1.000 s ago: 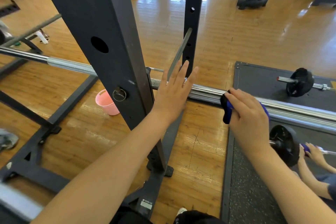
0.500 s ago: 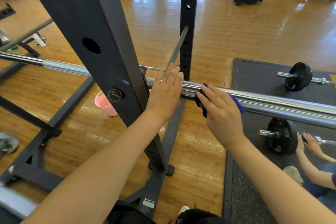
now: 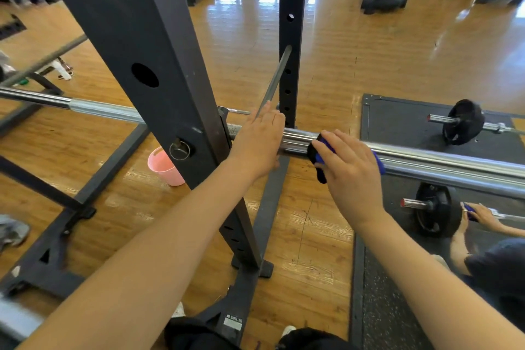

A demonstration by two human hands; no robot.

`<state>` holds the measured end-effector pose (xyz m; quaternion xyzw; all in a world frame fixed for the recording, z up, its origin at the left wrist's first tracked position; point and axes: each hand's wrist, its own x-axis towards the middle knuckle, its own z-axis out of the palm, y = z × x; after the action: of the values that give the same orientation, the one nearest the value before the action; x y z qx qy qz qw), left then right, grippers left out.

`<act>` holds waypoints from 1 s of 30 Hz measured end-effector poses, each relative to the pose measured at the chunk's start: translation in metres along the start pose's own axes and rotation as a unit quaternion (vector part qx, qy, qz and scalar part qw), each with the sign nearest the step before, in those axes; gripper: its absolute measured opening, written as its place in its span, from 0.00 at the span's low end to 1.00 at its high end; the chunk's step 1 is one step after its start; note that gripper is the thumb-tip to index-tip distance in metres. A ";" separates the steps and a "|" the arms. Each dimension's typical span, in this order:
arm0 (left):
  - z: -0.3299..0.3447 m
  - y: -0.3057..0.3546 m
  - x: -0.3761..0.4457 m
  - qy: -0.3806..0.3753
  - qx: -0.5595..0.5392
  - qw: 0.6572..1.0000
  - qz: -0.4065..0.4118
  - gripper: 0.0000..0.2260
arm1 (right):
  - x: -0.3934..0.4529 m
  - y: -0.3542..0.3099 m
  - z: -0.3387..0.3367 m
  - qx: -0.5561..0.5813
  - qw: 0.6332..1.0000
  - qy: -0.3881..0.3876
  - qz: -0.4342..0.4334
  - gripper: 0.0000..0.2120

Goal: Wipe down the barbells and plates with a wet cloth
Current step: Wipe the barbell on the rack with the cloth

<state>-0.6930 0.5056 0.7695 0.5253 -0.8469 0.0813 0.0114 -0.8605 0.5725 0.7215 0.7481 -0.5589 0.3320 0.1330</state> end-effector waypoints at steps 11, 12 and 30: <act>0.039 0.012 -0.030 0.134 0.092 0.985 -0.055 0.45 | -0.016 0.017 -0.008 0.015 0.997 0.062 0.036 0.16; 0.039 0.011 -0.028 0.136 0.096 0.985 -0.053 0.45 | -0.013 0.014 -0.009 0.027 0.996 0.069 0.048 0.16; 0.007 0.007 -0.004 0.025 -0.038 0.999 -0.028 0.36 | -0.013 0.021 -0.022 0.033 0.996 0.070 0.049 0.16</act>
<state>-0.6972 0.5114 0.7612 0.5454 -0.8341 0.0618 0.0554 -0.8895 0.5874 0.7262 0.6987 -0.5728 0.4082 0.1307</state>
